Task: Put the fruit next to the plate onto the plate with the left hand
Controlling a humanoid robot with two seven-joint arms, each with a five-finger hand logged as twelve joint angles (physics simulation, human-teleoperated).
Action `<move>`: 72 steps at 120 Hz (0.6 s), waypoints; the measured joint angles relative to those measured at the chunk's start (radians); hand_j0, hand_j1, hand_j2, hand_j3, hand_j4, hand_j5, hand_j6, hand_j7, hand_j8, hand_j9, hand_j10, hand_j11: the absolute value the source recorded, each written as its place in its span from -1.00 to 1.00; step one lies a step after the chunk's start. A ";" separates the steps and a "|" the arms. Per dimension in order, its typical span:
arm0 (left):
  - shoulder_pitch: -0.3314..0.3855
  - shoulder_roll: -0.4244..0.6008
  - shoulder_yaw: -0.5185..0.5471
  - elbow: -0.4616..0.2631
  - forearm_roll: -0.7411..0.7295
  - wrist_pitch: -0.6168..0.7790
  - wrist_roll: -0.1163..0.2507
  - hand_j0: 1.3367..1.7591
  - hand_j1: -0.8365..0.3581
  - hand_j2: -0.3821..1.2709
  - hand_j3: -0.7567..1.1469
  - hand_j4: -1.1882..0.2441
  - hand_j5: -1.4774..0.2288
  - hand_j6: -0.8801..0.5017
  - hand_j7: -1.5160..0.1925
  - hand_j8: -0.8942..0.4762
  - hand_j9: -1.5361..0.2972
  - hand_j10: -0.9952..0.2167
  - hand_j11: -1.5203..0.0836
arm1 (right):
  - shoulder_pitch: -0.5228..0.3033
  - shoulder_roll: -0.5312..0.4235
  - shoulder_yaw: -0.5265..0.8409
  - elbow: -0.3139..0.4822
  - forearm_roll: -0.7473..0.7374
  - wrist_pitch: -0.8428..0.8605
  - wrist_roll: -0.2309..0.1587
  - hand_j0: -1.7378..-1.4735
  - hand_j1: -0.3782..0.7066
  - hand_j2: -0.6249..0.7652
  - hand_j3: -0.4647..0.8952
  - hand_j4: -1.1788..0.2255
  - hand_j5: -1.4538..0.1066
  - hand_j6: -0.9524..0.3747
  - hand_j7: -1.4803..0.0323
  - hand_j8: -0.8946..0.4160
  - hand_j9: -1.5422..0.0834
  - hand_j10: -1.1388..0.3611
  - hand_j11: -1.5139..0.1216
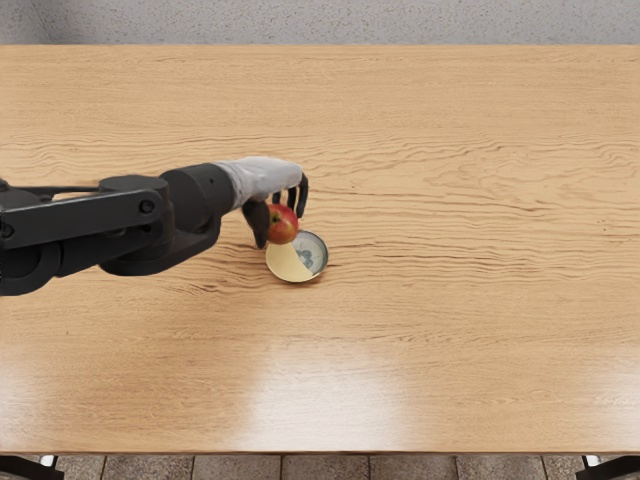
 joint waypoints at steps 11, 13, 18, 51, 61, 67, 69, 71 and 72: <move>-0.010 -0.033 0.000 -0.006 -0.008 -0.006 0.000 0.50 -0.07 0.03 -0.21 -0.13 -0.59 -0.26 -0.48 -0.38 -0.48 -0.68 -0.43 | 0.000 0.000 0.000 0.000 0.000 0.000 0.000 -0.40 -0.91 -0.11 -0.32 0.66 0.84 0.41 0.93 0.34 0.87 0.50 0.83; -0.014 -0.037 0.000 -0.007 -0.011 -0.006 0.000 0.50 -0.07 0.01 -0.21 -0.14 -0.59 -0.27 -0.48 -0.38 -0.48 -0.68 -0.43 | 0.000 0.000 0.000 0.000 0.000 0.000 0.000 -0.40 -0.91 -0.11 -0.32 0.66 0.84 0.41 0.93 0.34 0.87 0.50 0.83; -0.016 -0.040 0.000 -0.007 -0.018 -0.006 0.000 0.50 -0.05 -0.02 -0.21 -0.15 -0.59 -0.27 -0.48 -0.38 -0.48 -0.68 -0.43 | 0.000 0.000 0.000 0.000 0.000 0.000 0.000 -0.40 -0.91 -0.11 -0.32 0.66 0.84 0.41 0.93 0.34 0.87 0.50 0.83; 0.001 -0.064 0.008 -0.005 -0.032 -0.008 0.000 0.50 -0.08 0.04 -0.20 -0.18 -0.56 -0.29 -0.47 -0.38 -0.48 -0.67 -0.42 | 0.000 0.000 0.000 0.000 0.000 0.000 0.000 -0.40 -0.91 -0.11 -0.32 0.66 0.84 0.41 0.93 0.34 0.87 0.50 0.83; 0.001 -0.064 0.012 -0.004 -0.031 -0.008 0.000 0.50 -0.07 0.03 -0.20 -0.19 -0.55 -0.30 -0.47 -0.39 -0.48 -0.67 -0.42 | 0.000 0.000 0.000 0.000 0.000 0.000 0.000 -0.40 -0.91 -0.11 -0.32 0.66 0.84 0.41 0.93 0.34 0.87 0.50 0.83; 0.000 -0.064 0.014 -0.002 -0.031 -0.008 0.000 0.50 -0.07 0.02 -0.20 -0.19 -0.54 -0.30 -0.47 -0.39 -0.47 -0.66 -0.41 | 0.000 0.000 0.000 0.000 0.000 0.000 0.000 -0.40 -0.91 -0.11 -0.32 0.66 0.84 0.41 0.93 0.34 0.87 0.50 0.83; 0.000 -0.064 0.015 -0.002 -0.031 -0.008 0.000 0.50 -0.06 0.02 -0.20 -0.20 -0.54 -0.30 -0.46 -0.39 -0.47 -0.66 -0.41 | 0.000 0.000 0.000 0.000 0.000 0.000 0.000 -0.40 -0.91 -0.11 -0.32 0.66 0.84 0.41 0.93 0.34 0.87 0.50 0.83; 0.000 -0.064 0.015 -0.001 -0.030 -0.007 0.000 0.50 -0.06 0.02 -0.20 -0.20 -0.53 -0.30 -0.46 -0.39 -0.47 -0.66 -0.41 | 0.000 0.000 0.000 0.000 0.000 0.000 0.000 -0.40 -0.91 -0.11 -0.32 0.66 0.84 0.41 0.93 0.34 0.87 0.50 0.83; 0.000 -0.064 0.015 -0.001 -0.030 -0.007 0.000 0.50 -0.06 0.02 -0.20 -0.20 -0.53 -0.30 -0.46 -0.39 -0.46 -0.66 -0.40 | 0.000 0.000 0.000 0.000 0.000 0.000 0.000 -0.40 -0.91 -0.11 -0.32 0.66 0.84 0.41 0.93 0.34 0.87 0.50 0.83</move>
